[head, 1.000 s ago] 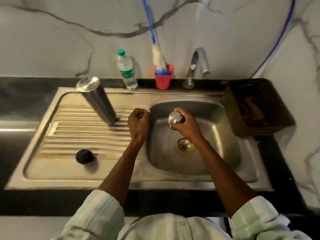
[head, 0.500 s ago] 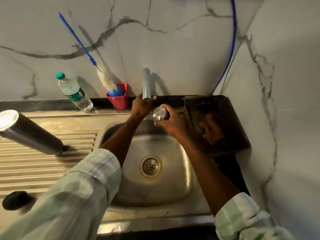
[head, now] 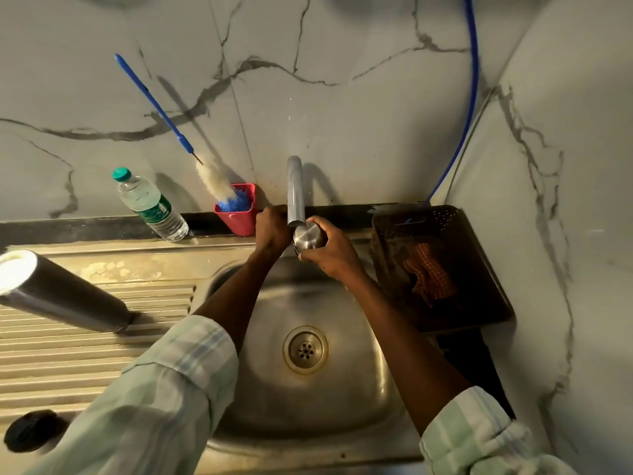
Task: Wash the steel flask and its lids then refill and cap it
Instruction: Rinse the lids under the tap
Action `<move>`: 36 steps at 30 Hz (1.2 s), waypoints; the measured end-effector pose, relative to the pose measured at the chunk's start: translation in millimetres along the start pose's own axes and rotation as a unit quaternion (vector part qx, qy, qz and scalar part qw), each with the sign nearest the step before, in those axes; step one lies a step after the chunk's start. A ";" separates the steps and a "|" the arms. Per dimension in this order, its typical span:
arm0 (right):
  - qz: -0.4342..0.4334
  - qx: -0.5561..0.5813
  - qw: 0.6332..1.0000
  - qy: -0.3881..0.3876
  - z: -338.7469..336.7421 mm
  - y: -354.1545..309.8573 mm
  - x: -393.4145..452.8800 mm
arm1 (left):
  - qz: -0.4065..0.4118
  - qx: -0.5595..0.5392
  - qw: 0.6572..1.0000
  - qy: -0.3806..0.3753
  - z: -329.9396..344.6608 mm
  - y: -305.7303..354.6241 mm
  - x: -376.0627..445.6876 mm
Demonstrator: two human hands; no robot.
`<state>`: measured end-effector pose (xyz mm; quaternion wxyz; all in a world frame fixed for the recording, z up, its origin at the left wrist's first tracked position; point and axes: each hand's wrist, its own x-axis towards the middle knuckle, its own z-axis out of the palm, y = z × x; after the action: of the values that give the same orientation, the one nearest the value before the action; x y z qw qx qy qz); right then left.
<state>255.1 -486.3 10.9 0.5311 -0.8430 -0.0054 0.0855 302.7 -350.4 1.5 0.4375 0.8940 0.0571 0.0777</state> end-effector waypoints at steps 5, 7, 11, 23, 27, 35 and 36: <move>0.000 -0.002 1.000 -0.002 1.9 -5.1 -4.9 | -0.032 -0.030 0.999 0.005 -2.1 3.3 -6.6; 0.002 -0.004 1.000 -0.010 1.9 -6.1 -6.9 | -0.053 -0.062 0.997 0.004 0.4 -1.6 -4.8; 0.005 -0.011 1.000 -0.015 3.8 -7.5 -10.4 | -0.096 -0.126 0.987 -0.012 5.5 -9.4 -3.2; 0.013 -0.030 0.997 -0.074 15.9 -2.3 -13.9 | -0.176 -0.215 0.960 -0.032 8.3 -21.3 -1.9; 0.054 0.001 0.997 -0.061 16.5 -1.8 -14.6 | -0.204 -0.257 0.942 -0.076 3.2 -18.3 -21.1; 0.148 0.154 0.977 0.007 33.3 7.7 -20.9 | -0.224 -0.367 0.878 -0.211 -10.4 -17.9 -67.5; 0.177 0.172 0.968 0.035 39.1 8.7 -23.0 | -0.221 -0.352 0.884 -0.215 -10.0 -18.4 -69.4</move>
<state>225.8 -457.4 -10.1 0.6445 -0.7287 0.1774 0.1486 232.0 -343.2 -13.2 0.7307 0.6403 0.1269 -0.2000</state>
